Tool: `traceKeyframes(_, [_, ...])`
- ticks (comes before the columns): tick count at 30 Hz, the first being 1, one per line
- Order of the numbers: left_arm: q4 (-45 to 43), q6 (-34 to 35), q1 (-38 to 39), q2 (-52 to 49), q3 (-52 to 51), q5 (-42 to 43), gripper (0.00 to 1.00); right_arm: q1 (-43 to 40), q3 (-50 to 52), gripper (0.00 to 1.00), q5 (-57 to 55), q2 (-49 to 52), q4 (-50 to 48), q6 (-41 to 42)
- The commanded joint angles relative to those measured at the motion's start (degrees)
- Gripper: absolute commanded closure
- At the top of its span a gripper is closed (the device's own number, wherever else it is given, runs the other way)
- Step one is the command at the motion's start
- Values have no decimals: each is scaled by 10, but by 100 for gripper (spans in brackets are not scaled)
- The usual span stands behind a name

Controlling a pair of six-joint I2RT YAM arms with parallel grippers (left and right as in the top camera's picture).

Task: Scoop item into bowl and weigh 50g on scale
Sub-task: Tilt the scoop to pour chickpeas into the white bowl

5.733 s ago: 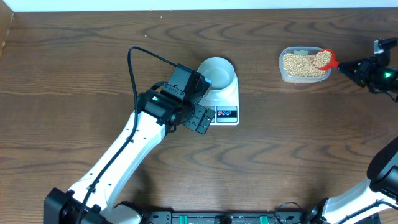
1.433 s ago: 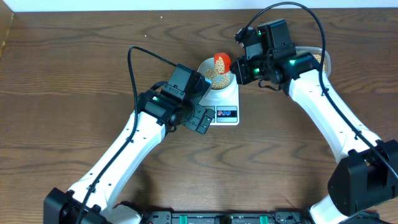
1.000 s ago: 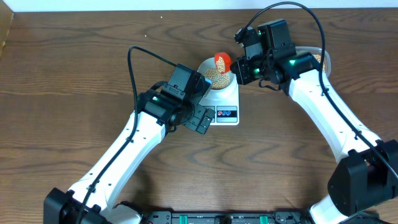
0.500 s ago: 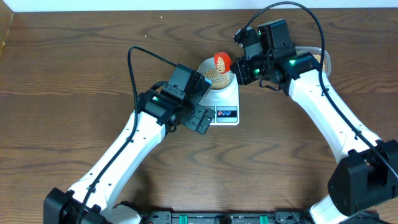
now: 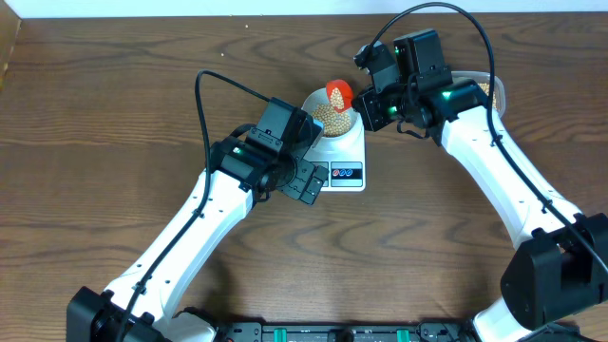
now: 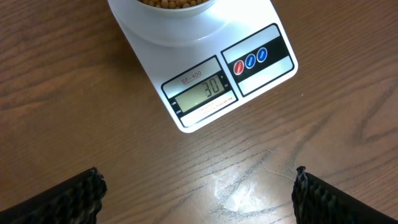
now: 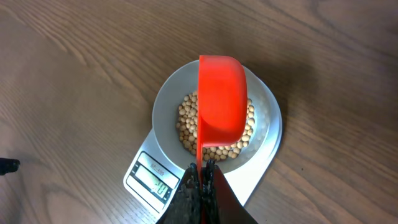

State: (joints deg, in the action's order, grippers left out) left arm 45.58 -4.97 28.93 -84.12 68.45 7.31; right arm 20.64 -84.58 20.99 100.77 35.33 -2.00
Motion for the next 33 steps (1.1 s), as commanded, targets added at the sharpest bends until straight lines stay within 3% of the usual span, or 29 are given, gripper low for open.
traceKeyframes(1, [0, -10, -3, 3, 2, -5, 2, 1, -2, 98, 3, -5, 1, -24])
traceKeyframes(13, [0, -10, -3, 3, 2, -5, 2, 1, -2, 99, 3, -5, 3, -94])
traceKeyframes(33, [0, -10, -3, 3, 2, -5, 2, 17, -2, 99, 3, -5, 13, -331])
